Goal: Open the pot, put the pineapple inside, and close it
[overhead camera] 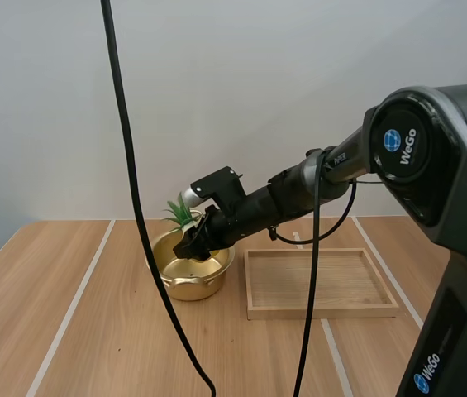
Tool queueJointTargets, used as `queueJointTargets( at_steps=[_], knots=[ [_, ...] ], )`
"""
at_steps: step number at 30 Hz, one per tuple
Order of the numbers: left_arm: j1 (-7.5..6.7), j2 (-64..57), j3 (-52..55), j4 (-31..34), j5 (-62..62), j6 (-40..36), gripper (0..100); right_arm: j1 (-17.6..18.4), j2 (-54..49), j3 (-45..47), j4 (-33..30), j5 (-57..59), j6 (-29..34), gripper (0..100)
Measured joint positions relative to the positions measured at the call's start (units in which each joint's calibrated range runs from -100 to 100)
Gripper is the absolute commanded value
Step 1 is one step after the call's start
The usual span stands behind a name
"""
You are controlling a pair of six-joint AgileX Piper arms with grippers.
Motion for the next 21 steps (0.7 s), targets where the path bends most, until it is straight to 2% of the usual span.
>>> queueJointTargets(
  at_steps=[15, 21],
  knots=[
    [0.00, 0.00, 0.00, 0.00, 0.00, 0.00, 0, 0.00, 5.70, 0.00, 2.20, -0.42, -0.09, 0],
    [0.00, 0.00, 0.00, 0.00, 0.00, 0.00, 0, 0.00, 7.02, -0.16, 5.57, -0.26, -0.32, 0]
  ],
)
